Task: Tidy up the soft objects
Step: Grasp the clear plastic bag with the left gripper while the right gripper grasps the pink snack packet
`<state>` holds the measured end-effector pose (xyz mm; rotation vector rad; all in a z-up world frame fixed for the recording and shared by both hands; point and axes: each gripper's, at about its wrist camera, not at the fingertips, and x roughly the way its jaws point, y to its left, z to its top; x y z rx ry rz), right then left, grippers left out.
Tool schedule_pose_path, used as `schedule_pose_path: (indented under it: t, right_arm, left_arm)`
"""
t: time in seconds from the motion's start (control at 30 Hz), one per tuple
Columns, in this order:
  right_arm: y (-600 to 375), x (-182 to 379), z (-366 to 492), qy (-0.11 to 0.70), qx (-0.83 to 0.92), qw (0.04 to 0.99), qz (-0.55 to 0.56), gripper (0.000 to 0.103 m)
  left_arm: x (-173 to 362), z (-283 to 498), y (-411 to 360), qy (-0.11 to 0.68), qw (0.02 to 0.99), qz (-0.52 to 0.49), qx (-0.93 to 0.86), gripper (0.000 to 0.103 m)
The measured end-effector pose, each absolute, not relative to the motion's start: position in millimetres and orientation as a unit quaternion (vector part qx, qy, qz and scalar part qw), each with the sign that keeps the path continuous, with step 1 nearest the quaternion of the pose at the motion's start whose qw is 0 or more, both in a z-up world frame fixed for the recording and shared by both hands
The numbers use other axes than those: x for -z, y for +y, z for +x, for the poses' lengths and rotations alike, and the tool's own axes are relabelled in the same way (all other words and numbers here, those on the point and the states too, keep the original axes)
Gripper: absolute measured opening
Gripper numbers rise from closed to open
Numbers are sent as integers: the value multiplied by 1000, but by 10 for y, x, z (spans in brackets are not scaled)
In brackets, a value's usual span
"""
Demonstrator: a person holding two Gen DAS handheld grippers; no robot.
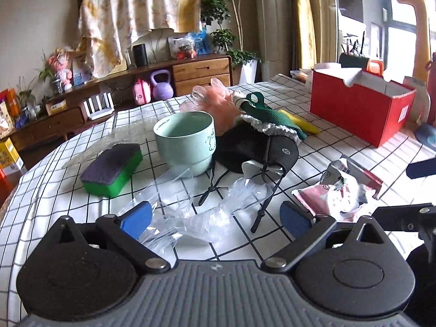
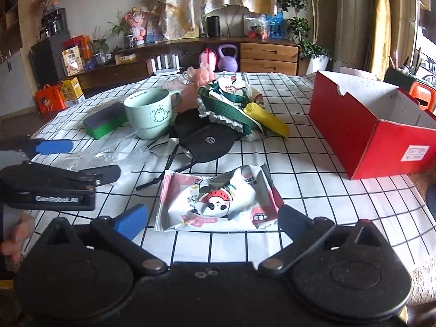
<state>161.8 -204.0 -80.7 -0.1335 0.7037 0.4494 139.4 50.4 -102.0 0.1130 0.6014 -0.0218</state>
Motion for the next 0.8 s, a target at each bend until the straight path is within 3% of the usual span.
schedule_pose_path:
  t: [0.1,0.2,0.8]
  right_arm:
    - [-1974,843,1658,338,-234,907,-86,102]
    - [-1888,889,1693,341,-248,901,-102,102]
    - [-1508,1186,1870,337,-250,893,-163,100]
  left_arm:
    - [1106,1466,478,299,951,75,15,94]
    - [1188,1553,472,307,948,87,14,84]
    - [1451,1747,650,340,938,67,-3,83]
